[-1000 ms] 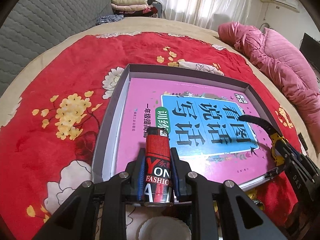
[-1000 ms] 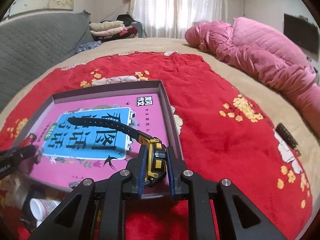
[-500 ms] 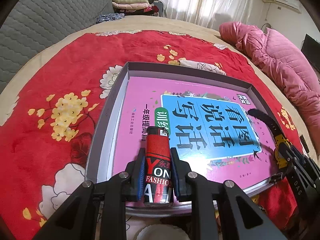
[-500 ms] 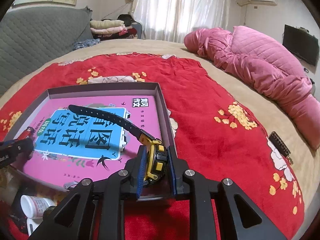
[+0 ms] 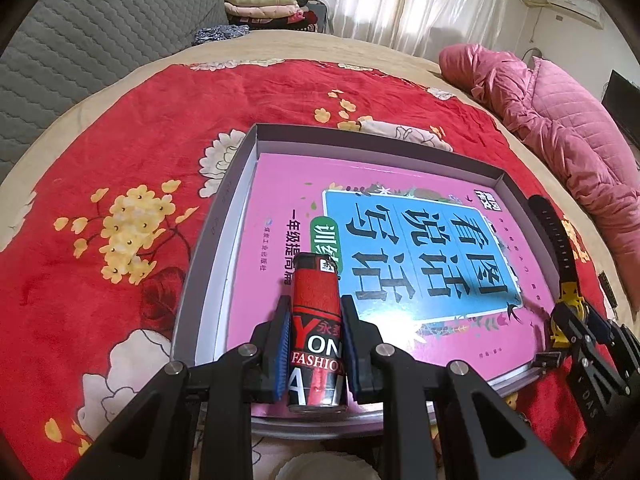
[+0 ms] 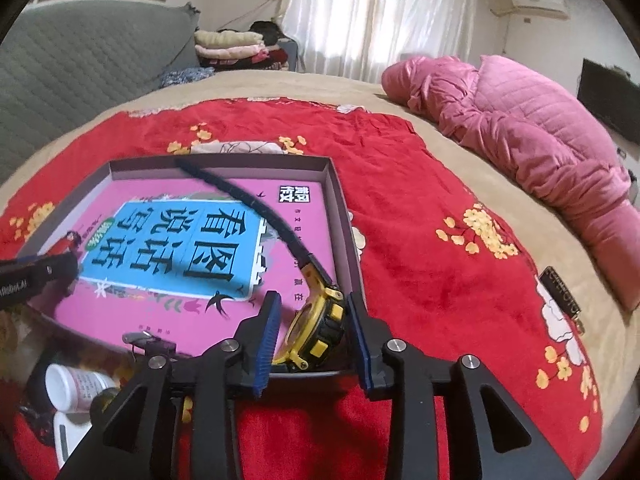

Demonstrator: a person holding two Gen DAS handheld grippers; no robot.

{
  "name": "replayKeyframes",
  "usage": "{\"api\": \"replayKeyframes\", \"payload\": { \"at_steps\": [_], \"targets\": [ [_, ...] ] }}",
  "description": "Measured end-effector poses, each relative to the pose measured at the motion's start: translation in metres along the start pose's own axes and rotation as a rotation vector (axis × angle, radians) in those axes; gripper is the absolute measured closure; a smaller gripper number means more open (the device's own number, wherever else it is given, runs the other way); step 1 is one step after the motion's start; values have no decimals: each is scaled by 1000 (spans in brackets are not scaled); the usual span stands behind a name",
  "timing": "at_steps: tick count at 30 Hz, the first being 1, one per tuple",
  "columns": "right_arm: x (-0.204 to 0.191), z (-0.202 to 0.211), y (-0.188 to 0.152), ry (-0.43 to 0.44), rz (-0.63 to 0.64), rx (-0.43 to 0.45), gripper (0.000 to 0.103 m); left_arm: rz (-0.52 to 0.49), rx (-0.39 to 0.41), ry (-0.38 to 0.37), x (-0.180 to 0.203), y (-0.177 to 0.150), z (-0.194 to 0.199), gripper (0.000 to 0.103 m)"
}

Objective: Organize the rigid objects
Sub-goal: 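Lower the watch onto the pink book and open the right gripper while left lowers lighter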

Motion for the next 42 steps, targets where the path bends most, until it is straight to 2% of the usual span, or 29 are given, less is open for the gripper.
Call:
{"api": "replayKeyframes", "payload": {
  "at_steps": [4,6,7,17,20,26,42],
  "targets": [
    [-6,2,5,-62,69,32,60,2,-1,1,0,0,0,80],
    [-8,0,9,-100,94,42,49,2,-2,0,0,1,0,80],
    [-8,-2,9,-96,93,40,48,2,-2,0,0,1,-1,80],
    [11,-4,11,-14,-5,43,45,17,-6,-9,-2,2,-1,80],
    [15,-3,11,0,-30,40,40,20,-5,-5,-2,3,-1,80],
    [26,2,14,1,-64,64,39,20,-7,-5,-3,4,-1,80],
    [31,-17,24,-103,-44,21,37,13,-14,-8,-1,2,-2,80]
  ]
}}
Point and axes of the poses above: each gripper's, at about its wrist camera, not at the fingertips, and z roughly against the way its jaws point, x to its right, y to its top, the point moved 9 cm from there along -z, roughly the way its jaws point, and after that the axes turned 13 degrees about -x, right-handed, at the moved point
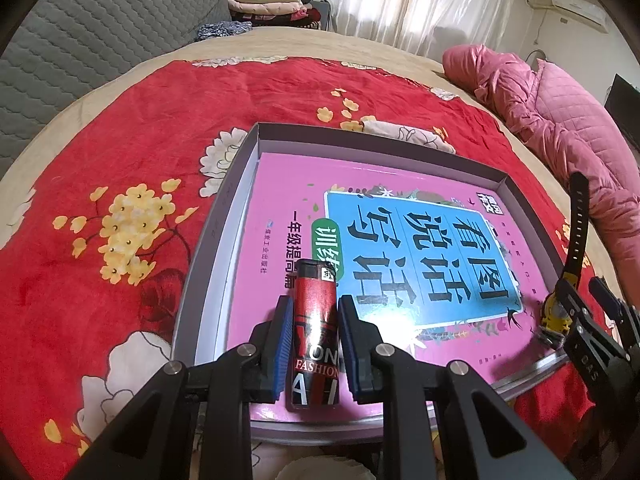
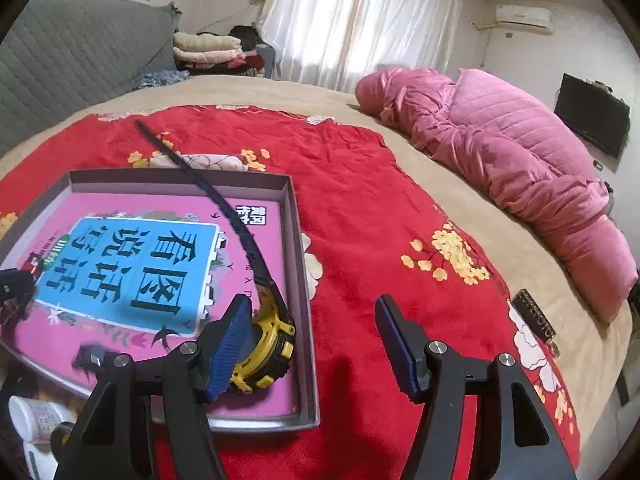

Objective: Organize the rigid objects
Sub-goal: 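Lower the watch onto the pink book and open the right gripper while left lowers lighter, then set the red lighter upright in the box and open the left gripper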

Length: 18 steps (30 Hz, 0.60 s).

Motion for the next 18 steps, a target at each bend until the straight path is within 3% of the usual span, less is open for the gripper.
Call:
{"api": "replayKeyframes", "payload": {
  "at_steps": [18],
  "targets": [
    [-15,15,3,105,20,59,35,7,6,-19,-3,2,6,80]
  ]
}}
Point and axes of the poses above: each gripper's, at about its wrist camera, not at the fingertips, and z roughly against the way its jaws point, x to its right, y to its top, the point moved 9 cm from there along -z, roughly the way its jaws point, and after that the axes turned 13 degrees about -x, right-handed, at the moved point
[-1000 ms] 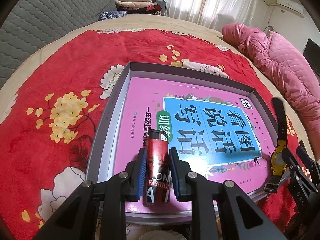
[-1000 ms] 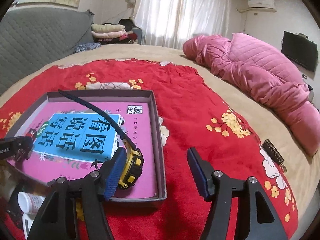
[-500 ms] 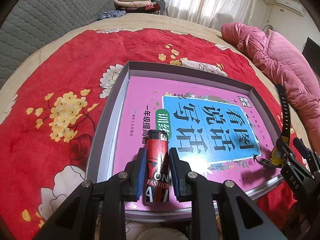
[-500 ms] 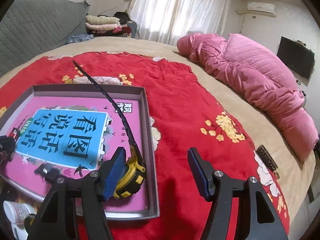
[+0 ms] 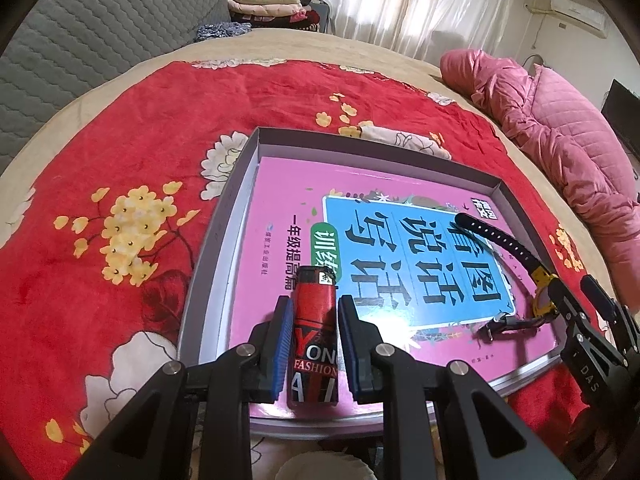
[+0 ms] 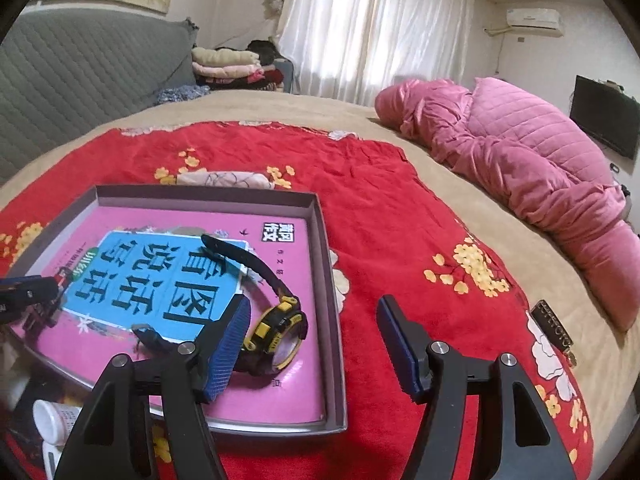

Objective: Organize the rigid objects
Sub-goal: 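Set the red lighter upright in the box and open the left gripper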

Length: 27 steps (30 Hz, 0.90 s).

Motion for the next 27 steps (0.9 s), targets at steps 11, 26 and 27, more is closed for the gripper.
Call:
{"api": "replayKeyframes", "payload": {
  "at_steps": [11,26,27],
  "targets": [
    [-1,22,-3,85,-20,43,29,0,9,34,-6,0,3,80],
    [-6,31,-13,150,-35,22,29,-7,47,29,-11,-9,27,79],
    [-5,31,-14,156,-44,17,29,0,52,33,-13,-11,29,79]
  ]
}}
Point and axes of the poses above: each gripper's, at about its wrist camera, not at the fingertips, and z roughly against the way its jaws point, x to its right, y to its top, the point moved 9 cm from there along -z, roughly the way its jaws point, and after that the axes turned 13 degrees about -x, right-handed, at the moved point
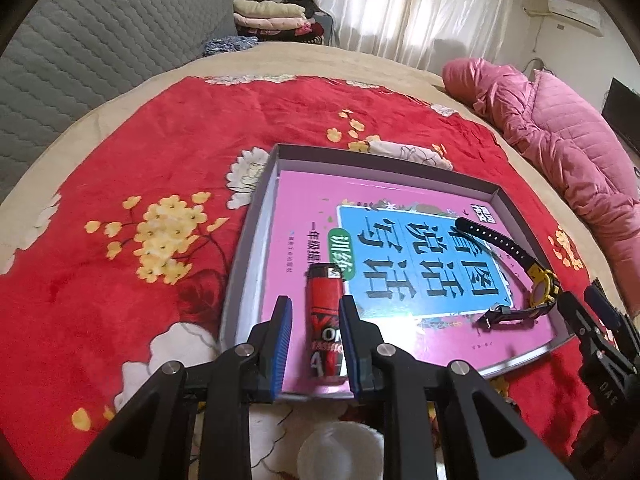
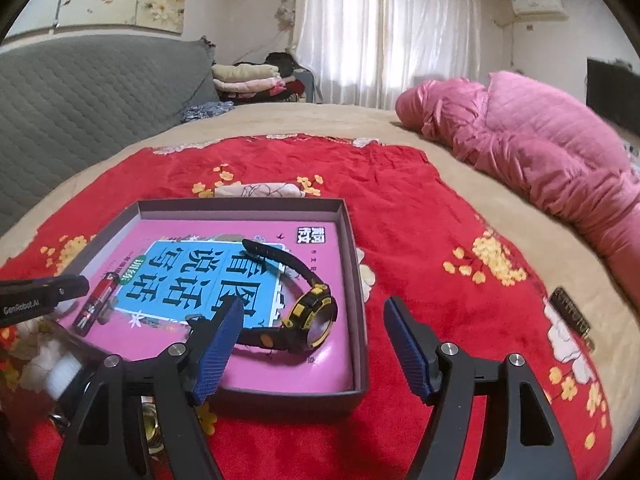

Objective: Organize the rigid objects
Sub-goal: 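Set the red lighter upright in the box and open the left gripper, then withdraw both grippers from the box back toward the remaining items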

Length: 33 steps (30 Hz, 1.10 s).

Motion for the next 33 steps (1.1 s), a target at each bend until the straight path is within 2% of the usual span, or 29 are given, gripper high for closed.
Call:
{"api": "replayKeyframes", "payload": {
  "at_steps": [7,16,19,21,27,33],
  "targets": [
    [7,9,-1,-24,-7,14,29,13,-7,-20,-8,-6,2,77],
    [-2,18,0,-3,15,24,29,8,8,-47,-9,-8,13,77],
    [-4,21,0,9,17,29,29,13,15,-57,-9,-8,17,67],
    [-4,22,0,13,13,28,28,14,21,-64,-10,-8,20,56],
    [-2,26,0,21,4,31,28,7,34,-54,-13,-9,27,56],
    [-4,28,-2,50,-10,22,28,-6,31,-74,-9,-14,32,55]
  ]
}}
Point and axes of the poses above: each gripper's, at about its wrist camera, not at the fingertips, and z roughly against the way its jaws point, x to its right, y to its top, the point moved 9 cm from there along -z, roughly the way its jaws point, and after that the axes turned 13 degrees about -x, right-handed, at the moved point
